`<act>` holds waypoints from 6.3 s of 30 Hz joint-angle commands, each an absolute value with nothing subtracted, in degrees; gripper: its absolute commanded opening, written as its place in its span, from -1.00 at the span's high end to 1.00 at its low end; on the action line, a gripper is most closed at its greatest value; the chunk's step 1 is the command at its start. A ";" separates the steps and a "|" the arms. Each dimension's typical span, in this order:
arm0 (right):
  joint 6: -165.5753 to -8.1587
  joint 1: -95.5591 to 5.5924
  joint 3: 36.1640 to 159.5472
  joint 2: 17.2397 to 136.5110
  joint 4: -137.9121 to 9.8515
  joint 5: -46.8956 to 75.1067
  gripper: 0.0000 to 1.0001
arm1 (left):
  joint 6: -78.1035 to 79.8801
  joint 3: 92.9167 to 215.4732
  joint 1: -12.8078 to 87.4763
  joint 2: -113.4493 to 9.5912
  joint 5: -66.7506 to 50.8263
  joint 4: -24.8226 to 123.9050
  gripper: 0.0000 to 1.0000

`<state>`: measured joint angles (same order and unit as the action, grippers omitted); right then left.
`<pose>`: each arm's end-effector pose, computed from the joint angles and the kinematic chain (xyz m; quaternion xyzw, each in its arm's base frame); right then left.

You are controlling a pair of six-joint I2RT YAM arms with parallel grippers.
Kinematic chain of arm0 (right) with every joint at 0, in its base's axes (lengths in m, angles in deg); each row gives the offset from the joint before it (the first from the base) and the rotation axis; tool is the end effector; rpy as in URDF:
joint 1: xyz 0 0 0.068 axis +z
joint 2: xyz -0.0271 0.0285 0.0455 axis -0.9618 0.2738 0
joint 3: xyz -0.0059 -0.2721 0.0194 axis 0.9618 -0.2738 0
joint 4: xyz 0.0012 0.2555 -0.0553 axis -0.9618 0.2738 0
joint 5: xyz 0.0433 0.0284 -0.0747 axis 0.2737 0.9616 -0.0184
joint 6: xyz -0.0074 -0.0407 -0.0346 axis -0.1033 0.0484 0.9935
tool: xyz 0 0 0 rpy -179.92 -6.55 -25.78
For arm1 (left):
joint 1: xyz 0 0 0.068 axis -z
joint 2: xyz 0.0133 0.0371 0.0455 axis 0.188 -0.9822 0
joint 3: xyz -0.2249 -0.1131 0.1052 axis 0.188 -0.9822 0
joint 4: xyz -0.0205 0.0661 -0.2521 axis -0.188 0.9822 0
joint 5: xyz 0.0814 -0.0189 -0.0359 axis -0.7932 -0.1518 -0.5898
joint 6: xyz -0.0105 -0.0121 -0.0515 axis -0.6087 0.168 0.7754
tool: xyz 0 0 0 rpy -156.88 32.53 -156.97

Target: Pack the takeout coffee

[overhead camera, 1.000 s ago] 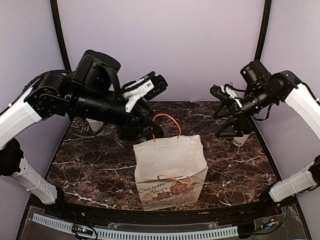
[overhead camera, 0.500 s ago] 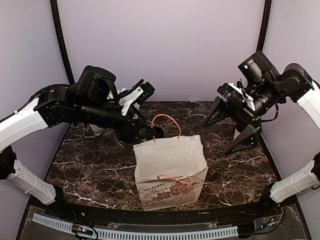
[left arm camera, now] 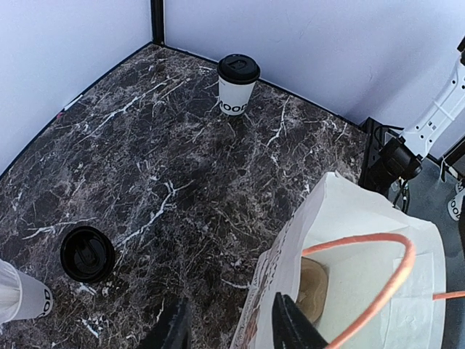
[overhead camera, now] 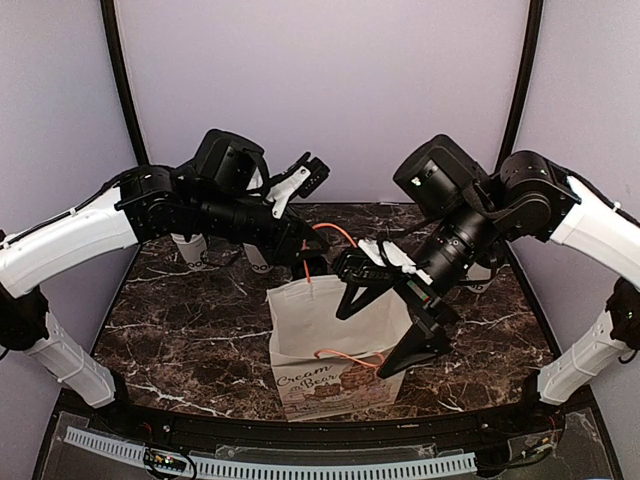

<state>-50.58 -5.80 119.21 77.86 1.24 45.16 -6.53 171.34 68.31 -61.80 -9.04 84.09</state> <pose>0.0788 0.2581 0.4171 -0.7428 0.5012 0.3993 0.1937 0.1762 -0.2845 0.4016 0.4133 0.7518 -0.3080 0.4113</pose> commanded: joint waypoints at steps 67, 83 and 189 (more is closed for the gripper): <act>-40.74 -21.63 125.63 72.54 -7.64 20.82 -0.97 | -16.81 180.94 61.79 -63.24 -17.48 76.22 -0.74; -44.17 -24.00 116.89 76.85 -11.72 24.66 -0.89 | -22.52 186.85 51.90 -67.32 -7.54 95.56 -0.60; -50.25 -62.90 96.14 72.17 -18.71 26.86 -0.97 | -5.98 172.24 64.62 -64.59 11.85 82.90 1.00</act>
